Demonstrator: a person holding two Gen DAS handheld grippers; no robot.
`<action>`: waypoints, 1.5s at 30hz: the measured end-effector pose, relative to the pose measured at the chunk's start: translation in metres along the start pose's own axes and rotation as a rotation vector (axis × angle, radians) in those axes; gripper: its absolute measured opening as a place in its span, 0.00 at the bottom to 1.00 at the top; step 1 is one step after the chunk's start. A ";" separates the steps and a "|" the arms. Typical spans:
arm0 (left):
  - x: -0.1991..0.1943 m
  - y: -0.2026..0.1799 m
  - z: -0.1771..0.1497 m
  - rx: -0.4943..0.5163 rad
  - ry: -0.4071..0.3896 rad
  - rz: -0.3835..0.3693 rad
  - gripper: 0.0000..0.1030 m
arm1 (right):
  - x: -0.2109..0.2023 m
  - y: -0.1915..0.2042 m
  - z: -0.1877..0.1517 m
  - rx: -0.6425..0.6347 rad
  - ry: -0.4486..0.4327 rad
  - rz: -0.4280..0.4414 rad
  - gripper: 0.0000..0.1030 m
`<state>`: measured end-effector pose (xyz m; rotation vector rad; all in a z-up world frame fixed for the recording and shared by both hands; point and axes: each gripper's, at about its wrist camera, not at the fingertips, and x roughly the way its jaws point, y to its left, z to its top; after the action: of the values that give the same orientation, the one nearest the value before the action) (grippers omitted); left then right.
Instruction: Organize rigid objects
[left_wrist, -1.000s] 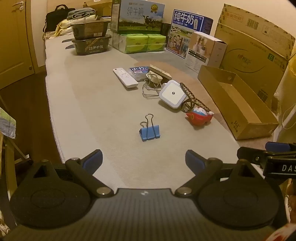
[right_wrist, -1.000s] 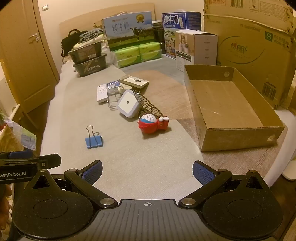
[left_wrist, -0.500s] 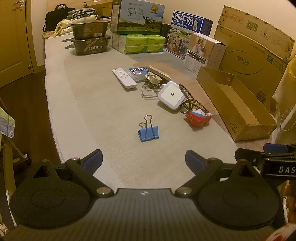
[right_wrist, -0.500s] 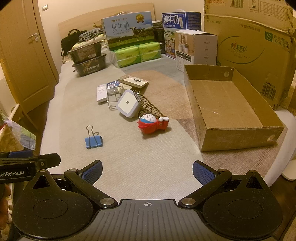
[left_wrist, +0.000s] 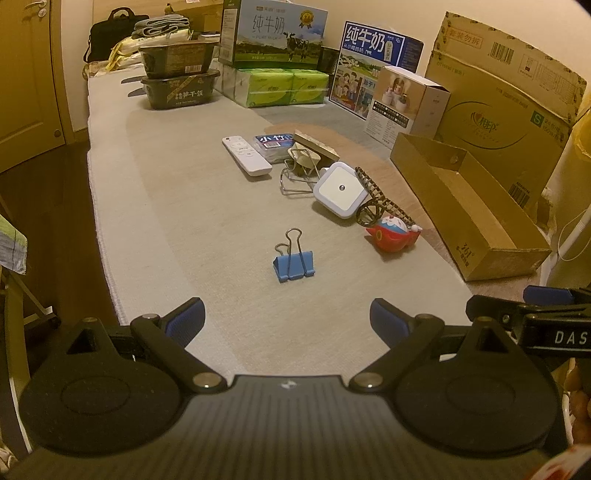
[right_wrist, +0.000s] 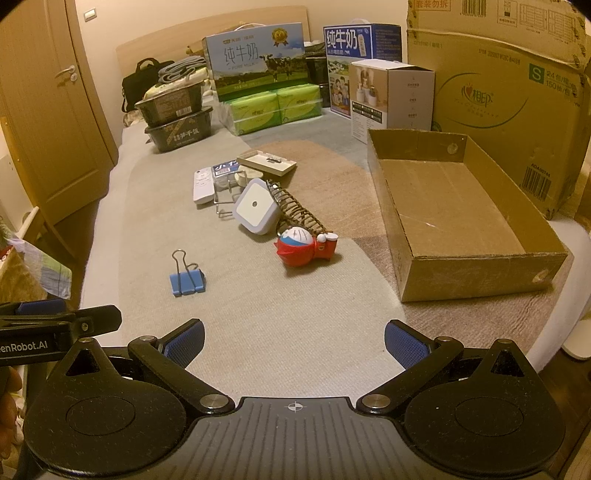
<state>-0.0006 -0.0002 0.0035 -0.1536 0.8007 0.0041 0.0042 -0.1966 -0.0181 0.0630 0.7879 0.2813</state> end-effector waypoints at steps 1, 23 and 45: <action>0.000 0.000 0.000 0.000 0.000 0.000 0.92 | 0.000 0.000 0.000 -0.001 0.001 -0.001 1.00; 0.004 0.000 -0.002 -0.001 0.004 0.001 0.92 | 0.003 0.001 0.000 -0.005 0.000 0.000 1.00; 0.011 0.005 -0.001 -0.002 0.021 0.005 0.92 | 0.008 0.002 0.002 0.004 0.006 0.001 1.00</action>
<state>0.0058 0.0038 -0.0059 -0.1539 0.8220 0.0078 0.0102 -0.1925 -0.0218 0.0662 0.7944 0.2813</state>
